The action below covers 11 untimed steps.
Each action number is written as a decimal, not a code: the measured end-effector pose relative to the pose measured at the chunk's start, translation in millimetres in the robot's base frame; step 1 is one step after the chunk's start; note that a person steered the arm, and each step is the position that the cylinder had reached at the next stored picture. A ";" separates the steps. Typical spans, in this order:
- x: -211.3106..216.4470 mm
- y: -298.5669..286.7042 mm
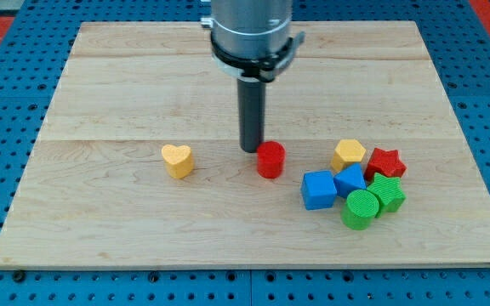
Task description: Push the red circle and the yellow heart into the group of blocks
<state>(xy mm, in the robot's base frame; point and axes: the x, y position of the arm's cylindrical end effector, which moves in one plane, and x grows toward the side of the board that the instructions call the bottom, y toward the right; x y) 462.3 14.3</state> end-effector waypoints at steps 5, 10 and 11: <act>-13.8 -136.5; 9.0 18.4; 9.0 18.4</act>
